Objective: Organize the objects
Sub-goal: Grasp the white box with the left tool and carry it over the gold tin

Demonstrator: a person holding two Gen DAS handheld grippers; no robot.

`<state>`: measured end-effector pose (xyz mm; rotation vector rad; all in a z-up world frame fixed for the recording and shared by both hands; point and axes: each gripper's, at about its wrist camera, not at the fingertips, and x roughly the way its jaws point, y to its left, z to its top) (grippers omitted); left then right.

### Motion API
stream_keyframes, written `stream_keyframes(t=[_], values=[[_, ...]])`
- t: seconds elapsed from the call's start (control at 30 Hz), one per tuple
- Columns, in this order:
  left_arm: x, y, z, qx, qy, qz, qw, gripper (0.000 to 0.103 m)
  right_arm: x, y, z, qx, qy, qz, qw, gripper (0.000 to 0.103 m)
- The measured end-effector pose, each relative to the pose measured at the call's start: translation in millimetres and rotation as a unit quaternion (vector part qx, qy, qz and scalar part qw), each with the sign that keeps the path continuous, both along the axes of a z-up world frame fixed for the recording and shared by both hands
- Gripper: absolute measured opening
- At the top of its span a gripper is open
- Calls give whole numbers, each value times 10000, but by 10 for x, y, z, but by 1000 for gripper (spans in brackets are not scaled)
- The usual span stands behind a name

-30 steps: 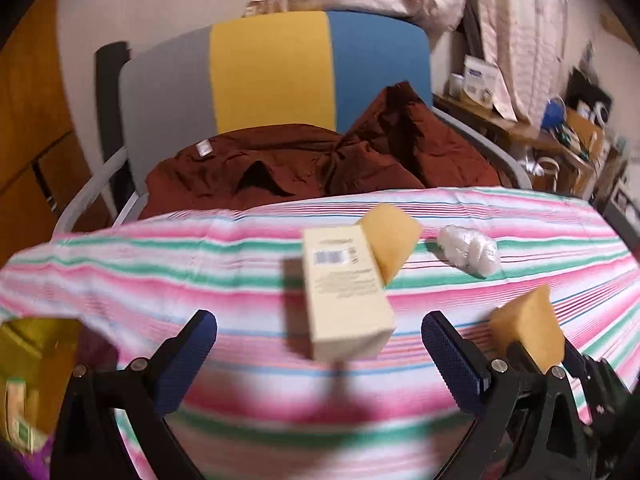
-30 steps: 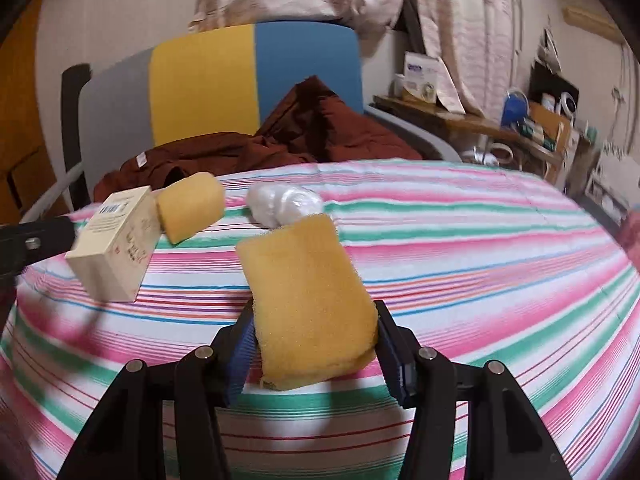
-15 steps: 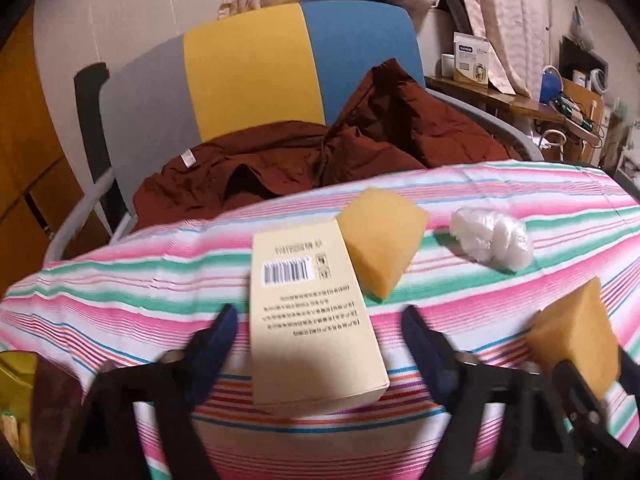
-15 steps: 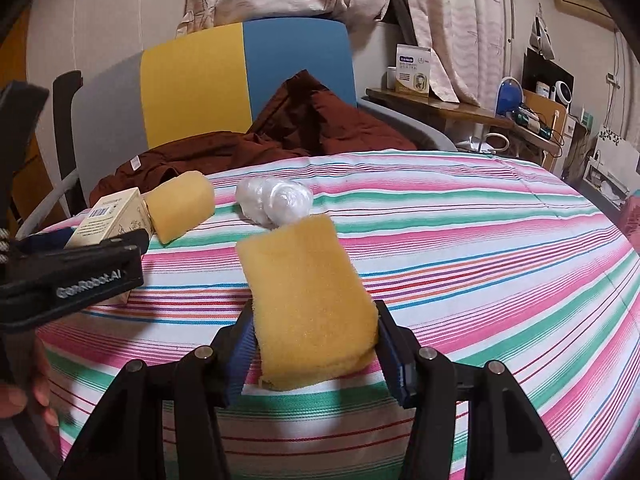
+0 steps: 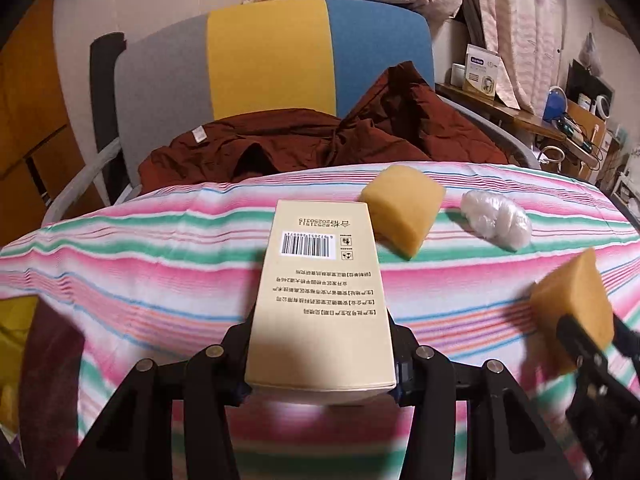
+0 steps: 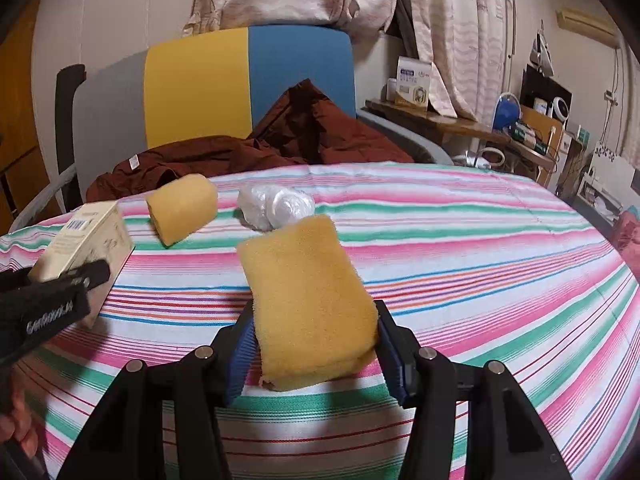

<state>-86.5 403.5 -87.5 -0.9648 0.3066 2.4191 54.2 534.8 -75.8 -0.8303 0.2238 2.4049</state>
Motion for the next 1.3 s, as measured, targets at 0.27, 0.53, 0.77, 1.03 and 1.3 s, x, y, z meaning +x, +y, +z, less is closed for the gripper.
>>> stream_keyframes(t=[0.27, 0.53, 0.77, 1.03, 1.3], values=[[324, -388, 28, 157, 133, 71, 9998, 50, 0, -191, 89, 425, 186, 330, 9984, 55], [535, -802, 91, 329, 18, 283, 9991, 50, -58, -296, 94, 657, 100, 486, 9966, 55], [695, -1191, 337, 746, -42, 305, 9967, 50, -76, -363, 90, 824, 48, 572, 9949, 55], [421, -1882, 671, 1103, -119, 816, 9905, 50, -112, -456, 90, 1047, -59, 683, 9921, 55], [-134, -2668, 688, 832, -370, 1415, 9857, 50, -146, -561, 76, 1270, -173, 800, 9885, 55]])
